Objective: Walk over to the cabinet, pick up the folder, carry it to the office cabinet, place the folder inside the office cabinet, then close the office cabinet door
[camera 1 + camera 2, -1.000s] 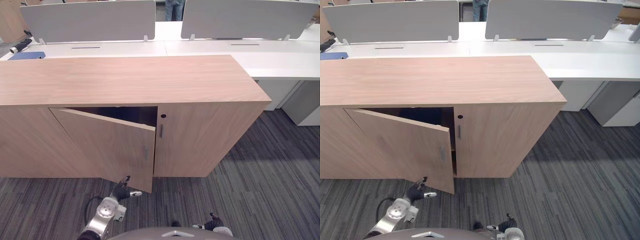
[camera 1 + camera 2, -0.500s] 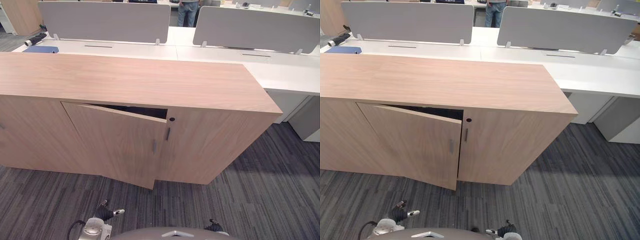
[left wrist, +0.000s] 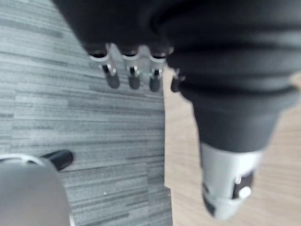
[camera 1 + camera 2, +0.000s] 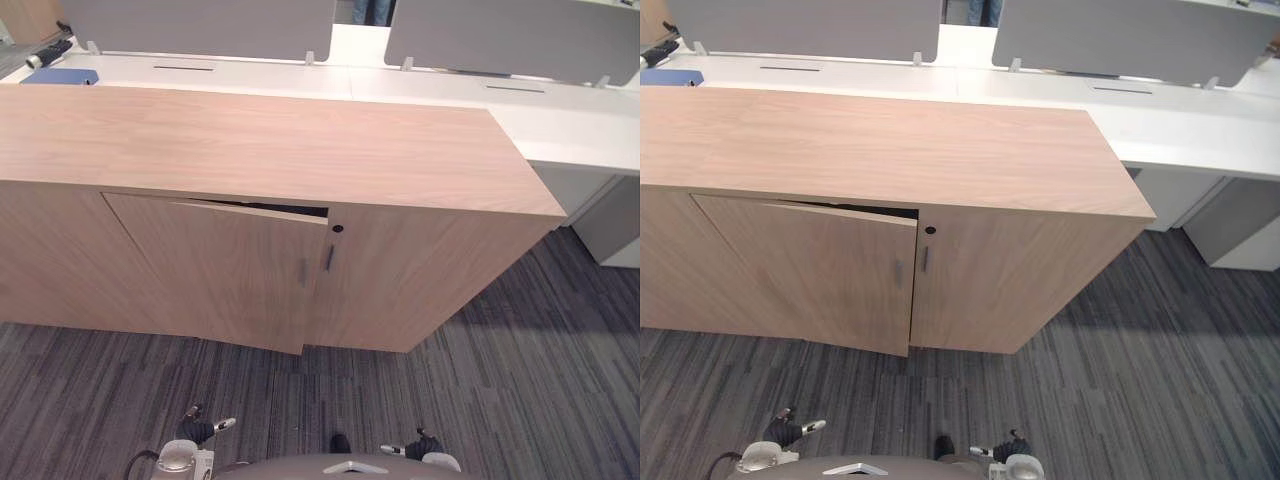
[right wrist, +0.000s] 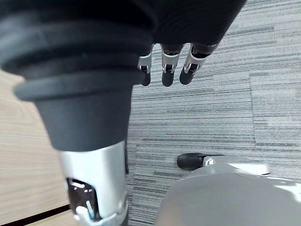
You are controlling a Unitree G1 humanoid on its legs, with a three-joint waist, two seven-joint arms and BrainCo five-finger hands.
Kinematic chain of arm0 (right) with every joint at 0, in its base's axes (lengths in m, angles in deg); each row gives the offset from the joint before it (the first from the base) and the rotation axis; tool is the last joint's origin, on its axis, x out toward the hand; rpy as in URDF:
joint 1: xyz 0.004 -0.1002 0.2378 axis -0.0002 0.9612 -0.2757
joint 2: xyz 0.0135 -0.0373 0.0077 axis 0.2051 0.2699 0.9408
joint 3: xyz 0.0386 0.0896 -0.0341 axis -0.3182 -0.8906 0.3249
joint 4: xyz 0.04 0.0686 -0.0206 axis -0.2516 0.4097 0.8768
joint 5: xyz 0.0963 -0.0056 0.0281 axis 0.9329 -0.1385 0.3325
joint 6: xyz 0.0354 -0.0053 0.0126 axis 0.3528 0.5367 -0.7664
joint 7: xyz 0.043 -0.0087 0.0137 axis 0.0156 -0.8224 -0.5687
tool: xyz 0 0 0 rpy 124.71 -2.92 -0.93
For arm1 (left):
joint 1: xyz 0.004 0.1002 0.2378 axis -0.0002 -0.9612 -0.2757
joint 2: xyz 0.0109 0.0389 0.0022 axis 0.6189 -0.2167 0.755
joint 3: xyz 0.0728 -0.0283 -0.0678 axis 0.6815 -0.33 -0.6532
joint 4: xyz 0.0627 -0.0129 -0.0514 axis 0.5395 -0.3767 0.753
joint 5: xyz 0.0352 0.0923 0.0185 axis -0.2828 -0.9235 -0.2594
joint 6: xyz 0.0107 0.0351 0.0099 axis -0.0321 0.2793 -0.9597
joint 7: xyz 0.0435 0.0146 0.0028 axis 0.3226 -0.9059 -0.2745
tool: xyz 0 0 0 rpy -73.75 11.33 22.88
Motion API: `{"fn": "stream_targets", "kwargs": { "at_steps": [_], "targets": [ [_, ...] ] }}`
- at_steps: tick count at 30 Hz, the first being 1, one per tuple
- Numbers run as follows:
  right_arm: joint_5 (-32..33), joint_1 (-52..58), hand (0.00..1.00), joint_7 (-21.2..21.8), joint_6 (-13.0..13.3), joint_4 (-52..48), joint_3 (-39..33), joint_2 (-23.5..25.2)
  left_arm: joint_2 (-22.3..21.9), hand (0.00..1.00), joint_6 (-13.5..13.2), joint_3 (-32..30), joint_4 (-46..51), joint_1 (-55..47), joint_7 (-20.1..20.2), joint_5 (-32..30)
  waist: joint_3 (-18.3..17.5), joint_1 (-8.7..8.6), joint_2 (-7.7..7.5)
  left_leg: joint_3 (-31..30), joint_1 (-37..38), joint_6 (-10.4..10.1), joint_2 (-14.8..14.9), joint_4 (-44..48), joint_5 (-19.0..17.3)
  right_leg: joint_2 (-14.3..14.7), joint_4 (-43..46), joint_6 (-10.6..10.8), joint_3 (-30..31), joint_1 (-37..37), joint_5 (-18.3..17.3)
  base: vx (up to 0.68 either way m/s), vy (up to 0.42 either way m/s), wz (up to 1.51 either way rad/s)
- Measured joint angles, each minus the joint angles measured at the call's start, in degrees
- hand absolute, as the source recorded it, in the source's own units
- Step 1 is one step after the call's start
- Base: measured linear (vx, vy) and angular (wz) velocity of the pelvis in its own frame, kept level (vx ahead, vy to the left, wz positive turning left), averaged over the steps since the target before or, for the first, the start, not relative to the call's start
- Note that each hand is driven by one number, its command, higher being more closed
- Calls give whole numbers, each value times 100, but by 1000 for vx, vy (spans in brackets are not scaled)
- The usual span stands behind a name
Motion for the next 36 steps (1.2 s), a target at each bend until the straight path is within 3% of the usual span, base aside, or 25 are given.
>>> {"fn": "stream_targets", "kwargs": {
  "at_steps": [2,4,11,18,36],
  "targets": [
    [0,-9,0,1,-2,1,-112,-57,-55,0,0,-121,1,-1,-24,0,75,13,123,7,151,-8,33,-75,-56,48,-1,-12,61,70,28,-78,-25,-20],
    [1,-1,0,2,-3,2,-113,-66,-90,0,1,-228,0,-56,-42,-1,83,12,147,24,313,-23,64,-120,-65,81,-3,-20,83,166,34,-84,-23,-14],
    [29,160,0,2,-4,2,-112,-64,-189,0,8,-252,-18,-136,-74,-2,64,37,104,16,327,-129,99,-195,-139,133,-42,-59,204,129,6,-106,-39,-12],
    [102,163,0,5,-7,8,-124,-76,-187,0,14,-315,-153,-124,-93,-2,21,59,161,-27,366,-173,148,-284,-139,188,-38,-80,212,65,-17,22,-6,-2],
    [101,44,0,6,-13,215,-117,-71,-188,0,69,-442,-228,-114,-104,212,-41,102,99,-198,415,-85,91,-281,-126,171,-43,-66,78,96,5,-13,-16,0]
  ]
}}
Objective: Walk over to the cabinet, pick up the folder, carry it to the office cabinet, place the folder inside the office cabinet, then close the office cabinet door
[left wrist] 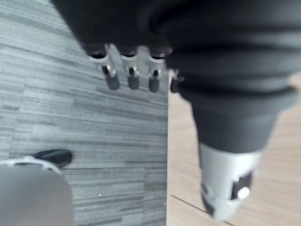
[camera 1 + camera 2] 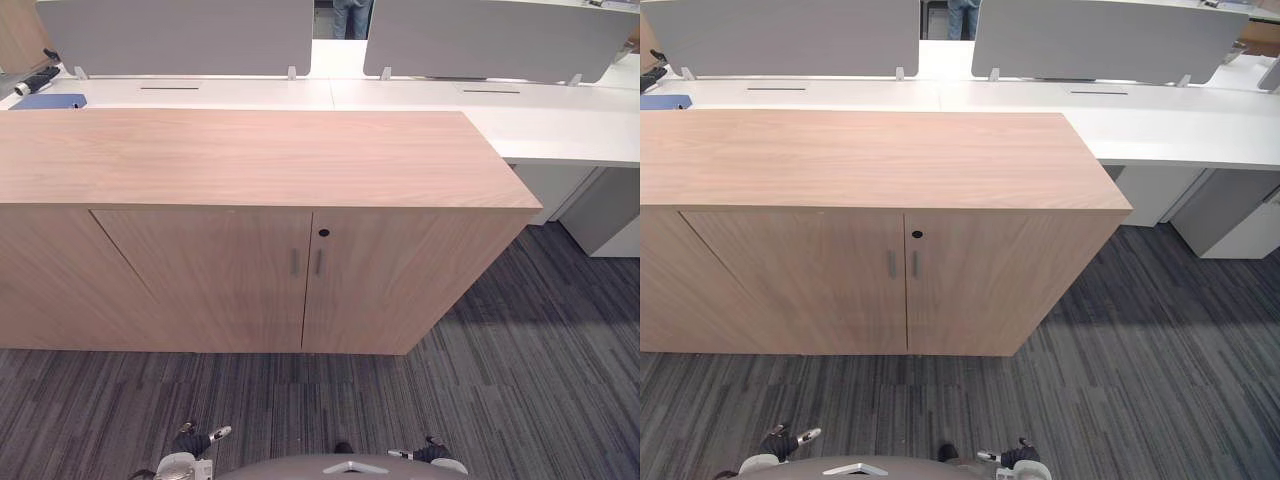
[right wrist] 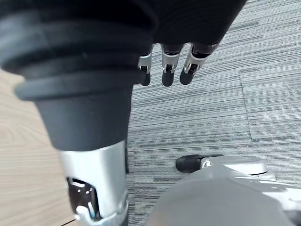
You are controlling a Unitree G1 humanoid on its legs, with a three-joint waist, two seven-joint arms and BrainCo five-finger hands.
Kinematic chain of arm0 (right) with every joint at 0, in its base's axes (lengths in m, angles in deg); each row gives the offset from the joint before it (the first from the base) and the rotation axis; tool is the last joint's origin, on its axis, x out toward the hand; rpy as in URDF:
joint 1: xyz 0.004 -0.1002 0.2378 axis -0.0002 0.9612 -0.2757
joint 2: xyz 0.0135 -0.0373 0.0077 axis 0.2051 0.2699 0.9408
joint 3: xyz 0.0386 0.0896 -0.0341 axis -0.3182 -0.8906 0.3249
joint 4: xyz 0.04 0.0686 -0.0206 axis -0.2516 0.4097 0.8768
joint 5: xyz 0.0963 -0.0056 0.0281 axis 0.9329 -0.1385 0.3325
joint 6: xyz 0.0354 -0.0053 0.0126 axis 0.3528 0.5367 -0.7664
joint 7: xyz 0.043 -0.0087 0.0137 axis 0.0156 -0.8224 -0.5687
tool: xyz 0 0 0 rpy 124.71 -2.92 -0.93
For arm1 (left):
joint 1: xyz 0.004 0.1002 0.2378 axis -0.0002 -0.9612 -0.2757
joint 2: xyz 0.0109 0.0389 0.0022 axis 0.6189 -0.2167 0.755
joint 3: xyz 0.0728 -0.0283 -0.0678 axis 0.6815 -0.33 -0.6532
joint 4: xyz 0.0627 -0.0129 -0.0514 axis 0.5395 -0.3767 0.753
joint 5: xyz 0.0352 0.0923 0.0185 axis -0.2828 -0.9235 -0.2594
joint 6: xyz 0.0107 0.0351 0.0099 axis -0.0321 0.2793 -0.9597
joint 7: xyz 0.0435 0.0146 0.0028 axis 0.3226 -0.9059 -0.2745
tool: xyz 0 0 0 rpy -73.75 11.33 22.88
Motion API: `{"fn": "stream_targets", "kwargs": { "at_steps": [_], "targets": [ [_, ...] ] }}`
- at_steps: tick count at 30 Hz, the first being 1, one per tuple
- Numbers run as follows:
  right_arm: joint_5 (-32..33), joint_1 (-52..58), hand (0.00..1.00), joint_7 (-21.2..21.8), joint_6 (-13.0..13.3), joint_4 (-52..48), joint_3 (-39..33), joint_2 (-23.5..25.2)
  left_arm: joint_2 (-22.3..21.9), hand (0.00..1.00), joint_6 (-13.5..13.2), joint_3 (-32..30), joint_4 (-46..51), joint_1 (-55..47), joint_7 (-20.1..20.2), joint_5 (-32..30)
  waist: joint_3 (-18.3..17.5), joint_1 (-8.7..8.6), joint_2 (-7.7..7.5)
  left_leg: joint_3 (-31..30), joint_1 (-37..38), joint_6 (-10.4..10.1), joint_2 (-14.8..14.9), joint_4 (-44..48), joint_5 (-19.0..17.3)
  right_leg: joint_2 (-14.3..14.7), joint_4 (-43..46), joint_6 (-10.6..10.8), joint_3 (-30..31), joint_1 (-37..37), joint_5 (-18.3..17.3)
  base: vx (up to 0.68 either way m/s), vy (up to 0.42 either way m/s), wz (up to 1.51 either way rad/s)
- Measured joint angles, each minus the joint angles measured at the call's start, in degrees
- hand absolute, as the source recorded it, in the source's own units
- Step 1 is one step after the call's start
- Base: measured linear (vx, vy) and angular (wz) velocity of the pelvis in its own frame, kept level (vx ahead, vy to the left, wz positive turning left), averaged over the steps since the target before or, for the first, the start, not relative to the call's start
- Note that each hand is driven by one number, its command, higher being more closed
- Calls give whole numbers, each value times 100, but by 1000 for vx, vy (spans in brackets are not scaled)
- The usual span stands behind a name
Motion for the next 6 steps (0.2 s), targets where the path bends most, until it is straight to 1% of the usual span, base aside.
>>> {"fn": "stream_targets", "kwargs": {
  "at_steps": [6],
  "targets": [
    [-2,14,0,0,-15,2,-1,1,15,0,7,-27,-119,7,-6,0,-9,-2,-9,-1,-13,-31,-17,-9,-7,-17,-1,-15,3,-19,-14,-50,-12,0]
  ]
}}
